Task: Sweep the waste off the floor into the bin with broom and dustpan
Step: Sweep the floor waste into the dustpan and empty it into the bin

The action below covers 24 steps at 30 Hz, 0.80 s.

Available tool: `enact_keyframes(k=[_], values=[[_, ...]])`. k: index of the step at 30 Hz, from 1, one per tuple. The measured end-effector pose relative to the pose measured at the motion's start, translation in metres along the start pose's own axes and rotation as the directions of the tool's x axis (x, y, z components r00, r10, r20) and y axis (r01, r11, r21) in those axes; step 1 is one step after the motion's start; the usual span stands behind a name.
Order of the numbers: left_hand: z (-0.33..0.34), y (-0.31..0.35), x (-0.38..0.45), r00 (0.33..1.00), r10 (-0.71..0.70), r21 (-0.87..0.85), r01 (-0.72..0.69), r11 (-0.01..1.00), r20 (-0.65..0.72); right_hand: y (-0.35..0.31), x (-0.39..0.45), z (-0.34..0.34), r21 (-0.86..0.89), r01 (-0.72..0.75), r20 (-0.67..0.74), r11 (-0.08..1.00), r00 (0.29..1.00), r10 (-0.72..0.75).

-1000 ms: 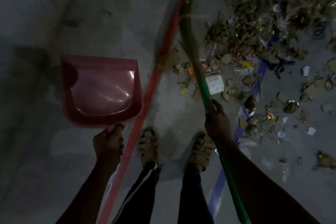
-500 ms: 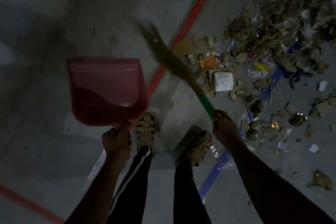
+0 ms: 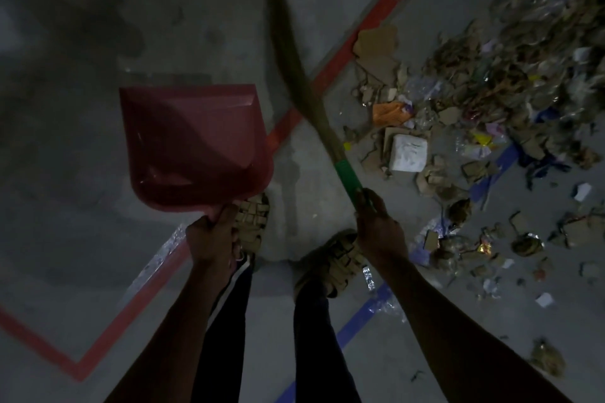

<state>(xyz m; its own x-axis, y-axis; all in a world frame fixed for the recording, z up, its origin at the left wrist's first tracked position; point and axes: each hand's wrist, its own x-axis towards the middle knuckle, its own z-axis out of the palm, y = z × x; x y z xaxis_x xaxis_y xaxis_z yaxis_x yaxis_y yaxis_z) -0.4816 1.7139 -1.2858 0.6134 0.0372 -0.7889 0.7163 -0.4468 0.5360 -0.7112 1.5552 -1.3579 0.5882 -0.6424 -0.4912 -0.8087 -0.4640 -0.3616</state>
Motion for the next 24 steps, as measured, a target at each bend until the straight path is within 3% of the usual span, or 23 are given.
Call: enact_keyframes(k=[4,10,15,19,24], values=[[0.007,-0.003,0.005,1.0,0.004,-0.02,-0.005,1.0,-0.011,-0.005,0.011,0.011,-0.029,0.123,0.139,0.992,0.983,-0.118],[0.005,0.002,0.005,0.998,-0.054,-0.073,0.055,0.996,0.013,0.008,0.021,-0.003,-0.093,-0.07,0.059,0.993,0.995,0.076],[0.007,0.012,0.005,0.977,-0.122,-0.218,0.159,0.963,0.174,0.035,0.023,-0.019,-0.143,-0.09,0.068,0.986,0.993,0.1],[0.013,0.009,0.007,0.964,-0.094,-0.086,0.118,0.989,0.25,0.046,0.018,-0.021,-0.156,-0.096,0.049,0.983,0.993,0.105],[0.034,0.006,0.0,0.972,-0.007,-0.036,0.016,0.999,0.236,0.045,0.012,-0.005,-0.085,-0.109,0.05,0.99,0.992,0.113]])
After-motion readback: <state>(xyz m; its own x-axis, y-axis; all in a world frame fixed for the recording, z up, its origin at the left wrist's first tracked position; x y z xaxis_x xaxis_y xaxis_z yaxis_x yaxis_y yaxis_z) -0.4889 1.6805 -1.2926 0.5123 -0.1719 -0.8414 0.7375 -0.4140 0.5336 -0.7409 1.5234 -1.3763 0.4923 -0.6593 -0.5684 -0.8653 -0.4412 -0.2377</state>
